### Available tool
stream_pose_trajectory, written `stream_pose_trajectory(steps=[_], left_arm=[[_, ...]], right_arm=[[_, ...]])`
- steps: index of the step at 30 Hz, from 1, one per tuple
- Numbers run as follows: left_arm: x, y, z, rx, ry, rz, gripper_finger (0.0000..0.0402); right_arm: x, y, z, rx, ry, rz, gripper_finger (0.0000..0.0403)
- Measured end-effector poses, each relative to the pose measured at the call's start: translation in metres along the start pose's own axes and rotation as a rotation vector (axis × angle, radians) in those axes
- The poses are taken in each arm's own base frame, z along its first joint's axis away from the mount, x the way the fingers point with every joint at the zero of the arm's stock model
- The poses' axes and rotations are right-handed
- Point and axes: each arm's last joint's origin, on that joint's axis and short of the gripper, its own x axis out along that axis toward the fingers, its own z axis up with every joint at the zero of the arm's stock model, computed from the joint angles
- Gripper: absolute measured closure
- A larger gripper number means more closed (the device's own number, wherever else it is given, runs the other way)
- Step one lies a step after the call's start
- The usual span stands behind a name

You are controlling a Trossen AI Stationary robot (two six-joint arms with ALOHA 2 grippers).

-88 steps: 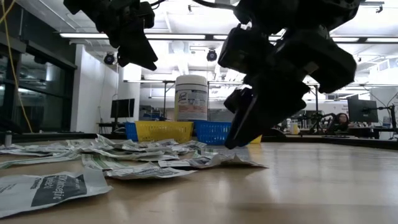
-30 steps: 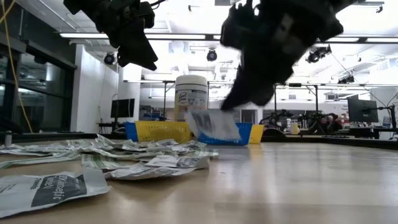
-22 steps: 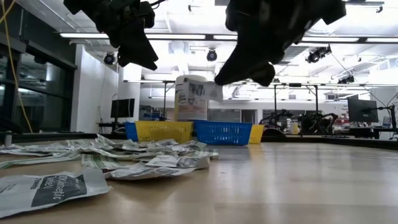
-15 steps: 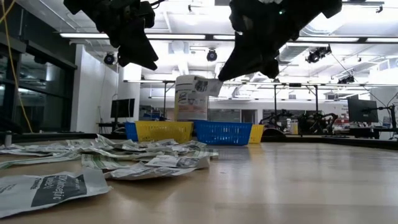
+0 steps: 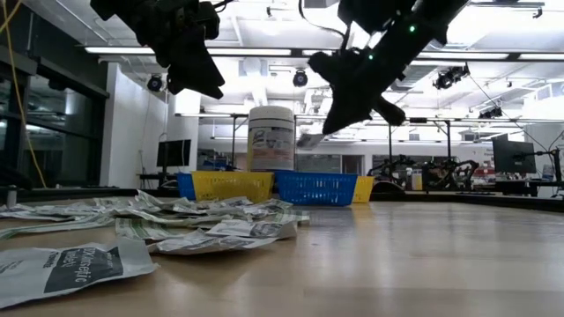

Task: Pick & Place First Aid Supplies
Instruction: Put the black towelette pack into the right blue bin

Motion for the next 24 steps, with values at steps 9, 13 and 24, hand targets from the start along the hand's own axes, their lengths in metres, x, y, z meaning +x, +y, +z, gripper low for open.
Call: stream_pose_trajectory(steps=[9,13,24], left_arm=[[0.0,0.0,0.0,0.0,-0.001,0.0,0.0237],[0.0,0.0,0.0,0.0,-0.002,0.0,0.0237],[0.0,0.0,0.0,-0.001,0.002,-0.004,0.0237]], right_arm=[[0.021,-0.031,0.017,0.178,0.02,-0.107,0.0403],[0.034,-0.038,0.018,0.228,0.022,-0.123,0.0403],[0.05,-0.043,0.013,0.232,0.043,-0.141,0.0391]])
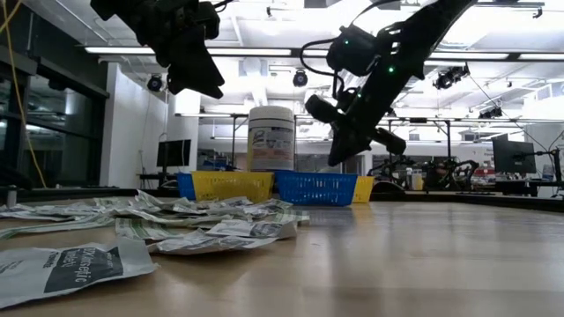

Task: Pick & Place First Aid Supplies
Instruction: Put the black towelette pack into the right blue bin, then put the green bandage pad into the left yellow bin

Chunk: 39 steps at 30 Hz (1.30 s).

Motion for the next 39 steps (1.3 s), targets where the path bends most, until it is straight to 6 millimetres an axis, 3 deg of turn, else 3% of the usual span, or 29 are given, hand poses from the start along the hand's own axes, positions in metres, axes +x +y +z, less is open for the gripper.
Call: stream_pose_trajectory(steps=[8,13,17,26,32,39], left_arm=[[0.0,0.0,0.0,0.0,0.0,0.0,0.0237],[0.0,0.0,0.0,0.0,0.004,0.0,0.0237],[0.0,0.0,-0.001,0.0,0.008,0.001,0.0237],[0.0,0.0,0.0,0.0,0.005,0.0,0.0237],[0.0,0.0,0.0,0.0,-0.001,-0.001,0.0237],[0.0,0.0,-0.001,0.0,0.006,0.001,0.0237]], right_arm=[[0.001,-0.001,0.004,0.015,0.005,0.013,0.0312],[-0.002,0.016,0.011,-0.116,0.033,0.284,0.0267],[-0.011,0.033,0.002,-0.267,0.026,0.446,0.0262],[-0.027,0.058,-0.038,-0.587,-0.11,0.401,0.0261],[-0.01,0.06,-0.06,-0.673,-0.091,0.358,0.0261],[0.009,0.058,-0.07,-0.685,-0.062,0.362,0.0243]])
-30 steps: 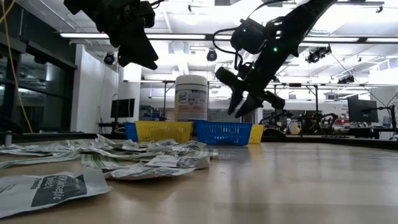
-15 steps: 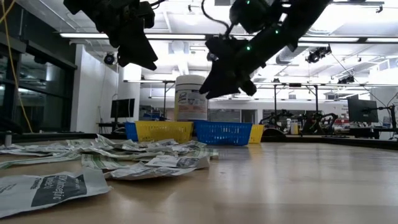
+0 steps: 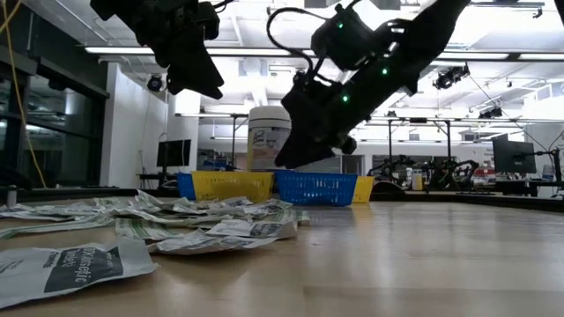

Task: Pick & Place First Aid Supplies
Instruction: Put the green bandage pad into the left yellow bin

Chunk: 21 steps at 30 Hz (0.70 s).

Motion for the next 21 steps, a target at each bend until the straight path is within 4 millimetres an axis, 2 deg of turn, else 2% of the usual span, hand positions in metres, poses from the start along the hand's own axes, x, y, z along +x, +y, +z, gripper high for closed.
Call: stream_pose_trajectory(steps=[8,21], left_arm=[[0.0,0.0,0.0,0.0,0.002,0.001,0.0237],[0.0,0.0,0.0,0.0,0.001,0.001,0.0237]], right_arm=[[0.015,-0.003,-0.011,0.009,0.028,0.013,0.0191],[0.026,-0.022,-0.01,0.044,0.024,-0.015,0.0187]])
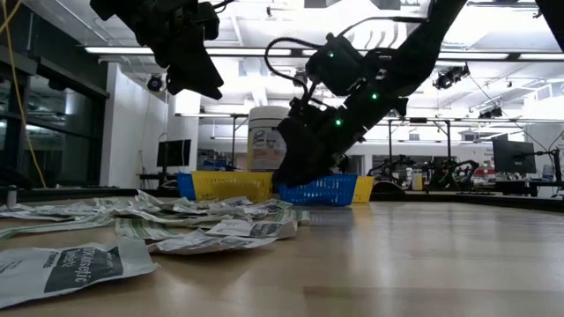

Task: Pick & Place First Aid Supplies
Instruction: Put the green bandage pad into the left yellow bin

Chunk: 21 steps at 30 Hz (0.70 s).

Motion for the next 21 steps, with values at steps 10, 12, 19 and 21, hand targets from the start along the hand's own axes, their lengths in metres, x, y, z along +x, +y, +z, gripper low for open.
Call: stream_pose_trajectory(steps=[10,12,19,21], left_arm=[[0.0,0.0,0.0,0.008,-0.004,0.004,0.0237],[0.0,0.0,0.0,0.008,0.0,0.005,0.0237],[0.0,0.0,0.0,0.008,-0.001,0.005,0.0237],[0.0,0.0,0.0,0.008,-0.003,0.005,0.0237]], right_arm=[[0.019,0.003,0.008,-0.026,0.02,-0.007,0.0187],[0.023,0.003,0.008,-0.03,0.044,-0.021,0.0187],[0.026,-0.002,-0.001,-0.021,0.151,-0.057,0.0187],[0.025,-0.002,-0.001,-0.023,0.167,-0.049,0.0187]])
